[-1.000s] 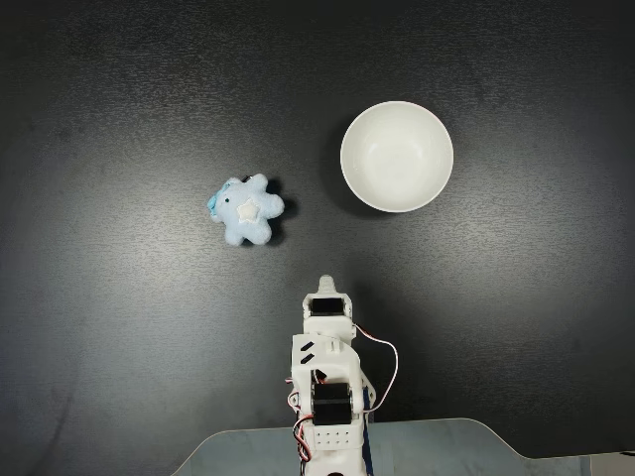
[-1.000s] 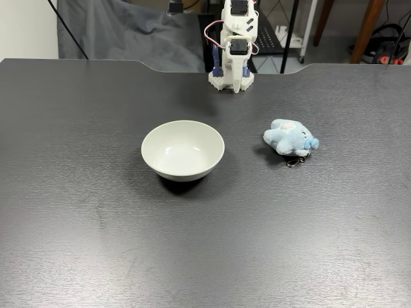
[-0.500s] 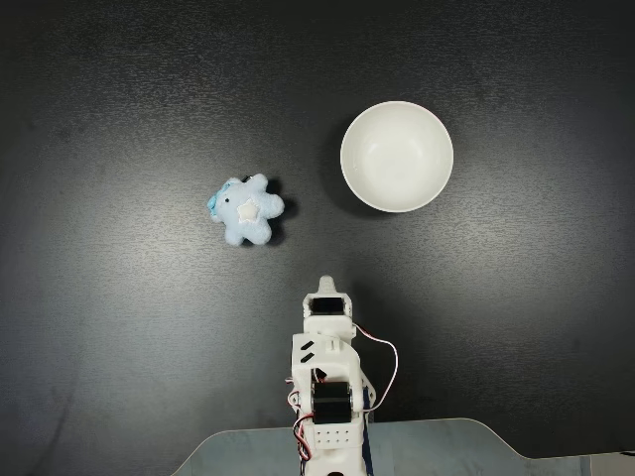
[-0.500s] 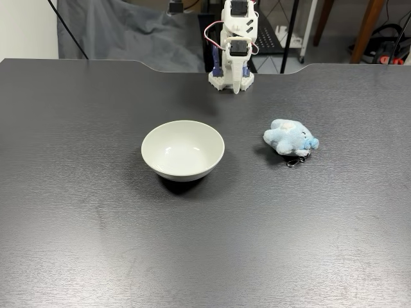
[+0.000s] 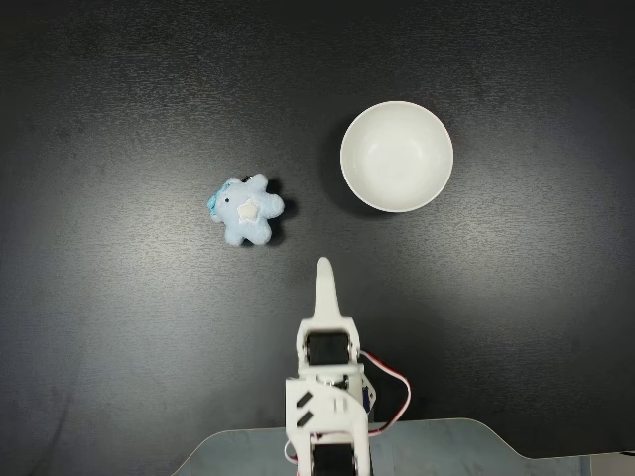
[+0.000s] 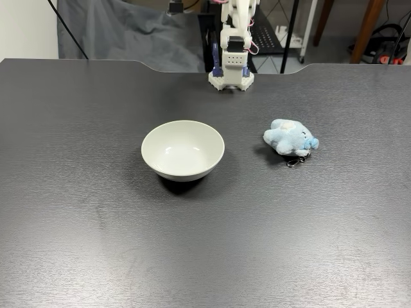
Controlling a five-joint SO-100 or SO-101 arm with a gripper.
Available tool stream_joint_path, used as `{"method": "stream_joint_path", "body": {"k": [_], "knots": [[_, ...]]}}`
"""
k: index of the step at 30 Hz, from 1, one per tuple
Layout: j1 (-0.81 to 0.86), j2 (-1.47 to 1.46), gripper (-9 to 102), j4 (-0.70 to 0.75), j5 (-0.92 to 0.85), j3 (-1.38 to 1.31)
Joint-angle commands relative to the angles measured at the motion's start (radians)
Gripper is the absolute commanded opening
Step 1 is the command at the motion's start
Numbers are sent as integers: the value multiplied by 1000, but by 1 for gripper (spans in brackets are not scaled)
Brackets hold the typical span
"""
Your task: Grasp a skyblue doll and put it in the white bowl.
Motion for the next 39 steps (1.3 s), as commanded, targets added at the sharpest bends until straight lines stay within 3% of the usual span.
{"method": "stream_joint_path", "body": {"k": [1,13,20,30,39], "knots": [[-15,-9,-1,-20,8,-216],[-15,-512,-1,-20,9,-739],[-26,-718,-1,-20,9,-916],[-354,-1017,-1,-18,9,-1181],[-393,-1448,-1,-18,9,-1192]]}}
